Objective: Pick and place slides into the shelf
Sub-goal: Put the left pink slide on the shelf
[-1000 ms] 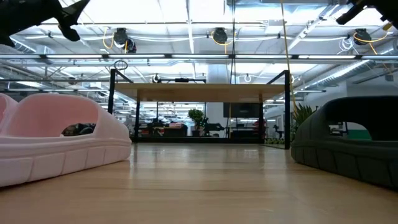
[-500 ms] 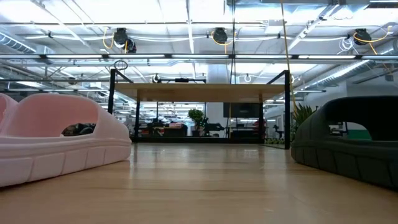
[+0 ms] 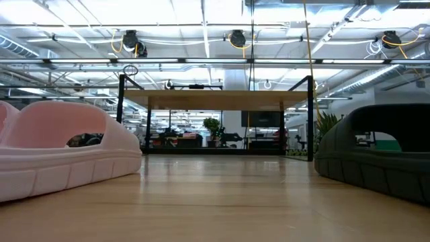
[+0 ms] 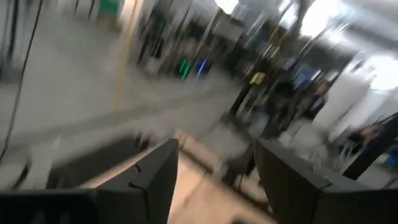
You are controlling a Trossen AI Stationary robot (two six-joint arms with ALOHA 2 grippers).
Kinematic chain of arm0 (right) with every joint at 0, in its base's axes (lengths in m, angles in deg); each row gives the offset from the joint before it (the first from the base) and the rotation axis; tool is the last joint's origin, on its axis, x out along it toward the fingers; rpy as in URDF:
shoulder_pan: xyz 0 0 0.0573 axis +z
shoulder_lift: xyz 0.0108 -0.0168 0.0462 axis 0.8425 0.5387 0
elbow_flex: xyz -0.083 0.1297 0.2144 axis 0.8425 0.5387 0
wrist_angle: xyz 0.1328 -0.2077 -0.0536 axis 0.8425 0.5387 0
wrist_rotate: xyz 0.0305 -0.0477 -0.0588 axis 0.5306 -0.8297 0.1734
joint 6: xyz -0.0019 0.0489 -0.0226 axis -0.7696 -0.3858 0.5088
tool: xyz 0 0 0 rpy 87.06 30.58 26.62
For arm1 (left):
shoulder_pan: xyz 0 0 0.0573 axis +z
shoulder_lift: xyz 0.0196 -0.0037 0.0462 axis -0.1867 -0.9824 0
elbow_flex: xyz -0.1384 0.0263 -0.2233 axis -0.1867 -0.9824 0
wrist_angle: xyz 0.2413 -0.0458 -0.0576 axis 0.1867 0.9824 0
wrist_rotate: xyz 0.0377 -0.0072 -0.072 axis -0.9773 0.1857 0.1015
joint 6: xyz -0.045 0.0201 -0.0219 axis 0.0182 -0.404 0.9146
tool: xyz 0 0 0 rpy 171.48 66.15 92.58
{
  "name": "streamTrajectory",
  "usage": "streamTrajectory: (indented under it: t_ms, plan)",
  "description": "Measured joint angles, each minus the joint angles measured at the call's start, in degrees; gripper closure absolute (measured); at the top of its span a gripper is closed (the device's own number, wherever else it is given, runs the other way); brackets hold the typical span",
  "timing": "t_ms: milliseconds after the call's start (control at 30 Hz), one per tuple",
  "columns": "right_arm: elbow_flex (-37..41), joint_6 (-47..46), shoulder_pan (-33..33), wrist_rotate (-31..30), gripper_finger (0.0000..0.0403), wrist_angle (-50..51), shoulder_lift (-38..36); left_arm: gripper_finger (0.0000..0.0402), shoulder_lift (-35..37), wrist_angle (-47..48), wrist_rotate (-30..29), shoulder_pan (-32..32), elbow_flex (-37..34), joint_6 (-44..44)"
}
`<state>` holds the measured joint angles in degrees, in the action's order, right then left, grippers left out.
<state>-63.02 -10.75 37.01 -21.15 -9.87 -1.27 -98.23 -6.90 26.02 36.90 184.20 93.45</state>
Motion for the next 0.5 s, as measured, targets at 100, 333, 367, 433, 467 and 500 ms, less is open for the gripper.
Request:
streamTrajectory:
  t_ms: [100, 333, 367, 433, 467, 500]
  plan:
    - [2.6, -1.6, 1.3, 0.0, 0.0282, -1.0, 0.1, 0.0188, -1.0, 8.4, 0.0, 0.1, 0.0, 3.6]
    - [7.7, -7.4, 4.0, -0.2, 0.0282, -1.0, -0.8, 0.0188, -1.3, 18.4, 0.7, 0.1, 0.0, 9.8]
    - [8.6, -8.3, 4.5, -0.2, 0.0282, -0.9, -1.1, 0.0188, -1.3, 19.1, 1.2, 0.1, 0.0, 9.9]
    - [10.8, -10.1, 5.4, -0.2, 0.0282, -0.9, -1.6, 0.0188, -1.3, 20.4, 1.7, 0.1, 0.0, 9.8]
    - [11.9, -11.1, 5.9, -0.3, 0.0282, -0.8, -1.8, 0.0188, -1.3, 21.4, 1.8, 0.1, 0.0, 9.8]
    - [13.2, -12.0, 6.3, -0.3, 0.0282, -0.7, -2.0, 0.0188, -1.3, 22.6, 2.0, 0.1, 0.0, 9.6]
